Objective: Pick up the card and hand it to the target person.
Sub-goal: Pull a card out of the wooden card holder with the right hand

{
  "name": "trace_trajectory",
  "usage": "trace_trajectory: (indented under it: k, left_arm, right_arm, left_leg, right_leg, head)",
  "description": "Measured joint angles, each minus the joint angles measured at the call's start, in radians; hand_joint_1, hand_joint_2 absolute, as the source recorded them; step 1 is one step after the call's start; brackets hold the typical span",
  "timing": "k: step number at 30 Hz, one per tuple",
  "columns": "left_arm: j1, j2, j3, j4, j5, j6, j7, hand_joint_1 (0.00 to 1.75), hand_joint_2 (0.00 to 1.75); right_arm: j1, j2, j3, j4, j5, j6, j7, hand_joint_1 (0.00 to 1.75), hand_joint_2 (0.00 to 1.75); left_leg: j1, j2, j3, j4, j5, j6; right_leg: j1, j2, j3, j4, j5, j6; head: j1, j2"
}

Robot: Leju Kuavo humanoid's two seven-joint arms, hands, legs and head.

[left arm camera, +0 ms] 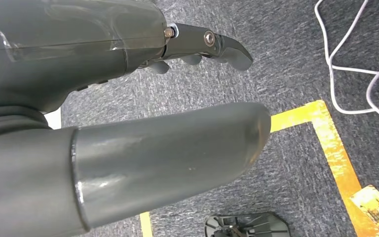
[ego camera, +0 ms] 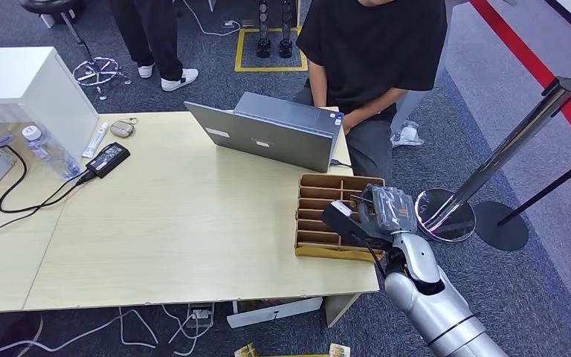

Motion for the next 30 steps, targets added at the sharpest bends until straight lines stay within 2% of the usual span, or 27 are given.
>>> trace_trajectory:
  k: [14,21,30]
  left_arm:
    - [0.000,-0.001,0.000,0.000,0.006,0.004,-0.021,0.00,0.00]
    - [0.000,-0.003,0.000,0.000,0.014,0.004,-0.033,0.00,0.00]
    - [0.002,-0.003,0.000,0.000,0.019,0.004,-0.039,0.00,0.00]
  right_arm:
    - [-0.010,0.001,0.000,-0.064,0.003,0.021,0.012,1.74,1.75]
    - [-0.022,-0.005,-0.003,-0.099,-0.001,0.025,0.034,1.74,1.75]
    - [-0.059,-0.055,-0.044,-0.219,-0.006,0.042,0.082,1.70,1.75]
  left_leg:
    - [0.000,0.000,0.000,0.000,0.000,0.000]
    - [0.000,0.000,0.000,0.000,0.000,0.000]
    - [0.000,0.000,0.000,0.000,0.000,0.000]
  right_leg:
    - [0.000,0.000,0.000,0.000,0.000,0.000]
    - [0.000,0.000,0.000,0.000,0.000,0.000]
    - [0.000,0.000,0.000,0.000,0.000,0.000]
  head:
    - [0.000,0.000]
    - [0.000,0.000]
    - [0.000,0.000]
